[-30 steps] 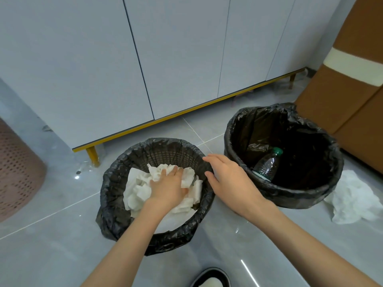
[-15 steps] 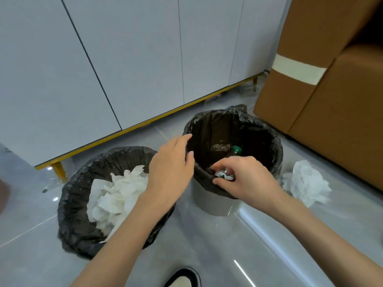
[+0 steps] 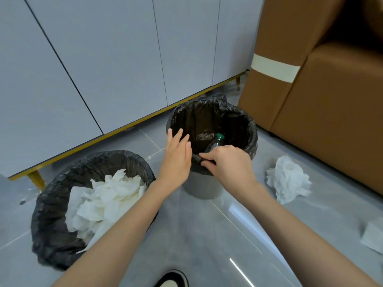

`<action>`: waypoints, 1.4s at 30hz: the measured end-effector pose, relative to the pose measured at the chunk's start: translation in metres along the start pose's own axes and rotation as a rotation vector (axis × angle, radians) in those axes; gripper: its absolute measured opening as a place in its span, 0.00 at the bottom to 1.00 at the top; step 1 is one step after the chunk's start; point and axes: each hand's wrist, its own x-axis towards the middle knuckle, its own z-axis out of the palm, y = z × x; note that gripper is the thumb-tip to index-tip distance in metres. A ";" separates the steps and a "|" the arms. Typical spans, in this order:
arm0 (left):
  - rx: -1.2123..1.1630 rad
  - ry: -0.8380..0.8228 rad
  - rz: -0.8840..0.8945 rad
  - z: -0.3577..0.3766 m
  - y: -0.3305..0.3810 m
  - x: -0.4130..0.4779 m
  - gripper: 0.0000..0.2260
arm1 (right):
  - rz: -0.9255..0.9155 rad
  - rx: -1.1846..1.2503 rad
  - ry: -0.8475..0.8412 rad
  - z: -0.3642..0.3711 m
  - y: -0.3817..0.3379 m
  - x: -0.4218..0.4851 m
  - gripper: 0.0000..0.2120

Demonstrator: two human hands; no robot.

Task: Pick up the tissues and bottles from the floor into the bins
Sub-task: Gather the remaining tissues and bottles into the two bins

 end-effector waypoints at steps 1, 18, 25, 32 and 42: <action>0.014 -0.007 0.003 0.002 -0.001 0.010 0.20 | 0.018 0.008 0.019 0.003 0.002 0.006 0.13; 0.339 -0.315 -0.409 -0.051 -0.050 -0.066 0.38 | -0.010 0.276 0.325 0.066 -0.013 0.029 0.15; 0.292 -0.226 -0.287 -0.034 -0.055 -0.102 0.28 | 0.022 0.254 0.244 0.094 -0.021 0.016 0.18; 0.276 -0.266 -0.145 -0.019 -0.066 -0.051 0.25 | 0.085 0.254 0.248 0.093 -0.015 0.018 0.23; 0.361 -0.250 -0.048 -0.007 -0.049 -0.019 0.25 | 0.062 0.319 0.151 0.091 -0.004 0.012 0.26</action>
